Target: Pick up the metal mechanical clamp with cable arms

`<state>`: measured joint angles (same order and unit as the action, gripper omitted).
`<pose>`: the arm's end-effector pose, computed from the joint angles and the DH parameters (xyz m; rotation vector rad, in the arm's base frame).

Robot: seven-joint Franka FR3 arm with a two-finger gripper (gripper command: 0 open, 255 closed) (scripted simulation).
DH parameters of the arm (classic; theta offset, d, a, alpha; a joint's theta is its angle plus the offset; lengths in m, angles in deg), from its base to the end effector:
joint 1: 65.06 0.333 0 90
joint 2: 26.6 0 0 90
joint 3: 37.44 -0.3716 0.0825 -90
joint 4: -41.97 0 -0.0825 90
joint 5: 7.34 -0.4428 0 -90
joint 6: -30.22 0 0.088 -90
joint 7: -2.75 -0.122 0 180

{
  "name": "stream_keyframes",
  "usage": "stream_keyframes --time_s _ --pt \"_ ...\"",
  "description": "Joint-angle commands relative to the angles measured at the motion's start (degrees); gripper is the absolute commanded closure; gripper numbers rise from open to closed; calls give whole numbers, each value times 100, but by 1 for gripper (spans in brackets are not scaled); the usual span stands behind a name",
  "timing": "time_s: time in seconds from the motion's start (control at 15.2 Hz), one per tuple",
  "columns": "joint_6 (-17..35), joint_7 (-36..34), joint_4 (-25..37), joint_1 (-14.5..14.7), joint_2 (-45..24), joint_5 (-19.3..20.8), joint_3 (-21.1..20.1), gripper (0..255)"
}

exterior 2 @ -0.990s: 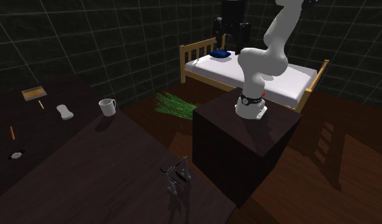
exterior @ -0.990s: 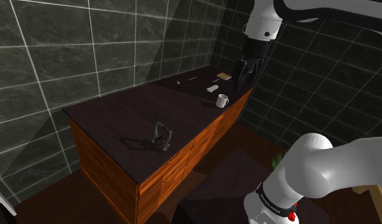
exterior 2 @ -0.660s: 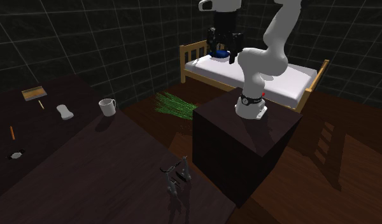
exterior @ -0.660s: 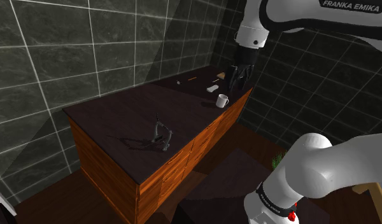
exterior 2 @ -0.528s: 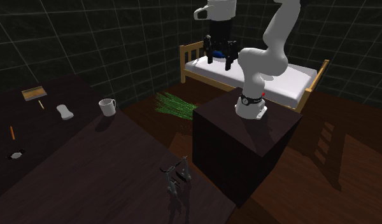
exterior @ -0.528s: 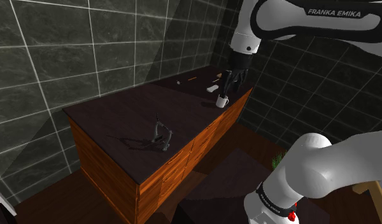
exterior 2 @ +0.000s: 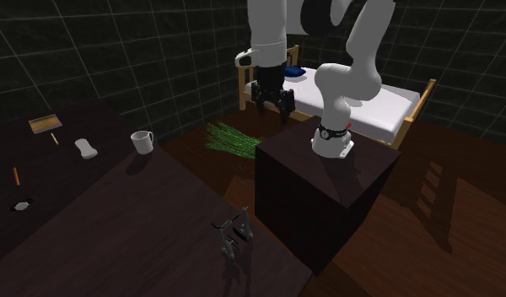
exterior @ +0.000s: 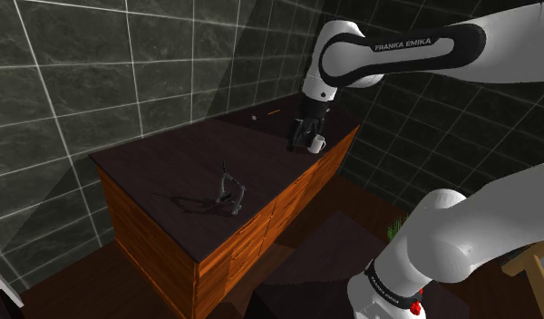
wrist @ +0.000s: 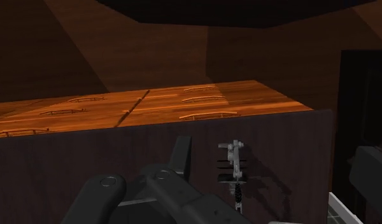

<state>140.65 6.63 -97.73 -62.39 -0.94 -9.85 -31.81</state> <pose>0.4314 -0.0203 0.4706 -3.0537 -0.0159 0.0926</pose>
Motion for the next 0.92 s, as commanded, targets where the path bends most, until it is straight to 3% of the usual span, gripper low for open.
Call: stream_keyframes --time_s 0.0,0.46,0.86 --pt "396 150 35 61 -405 -146 68 0" --pt "1522 900 381 254 -1889 -856 282 0" --pt "2144 1686 1030 305 -3250 -1710 258 0"
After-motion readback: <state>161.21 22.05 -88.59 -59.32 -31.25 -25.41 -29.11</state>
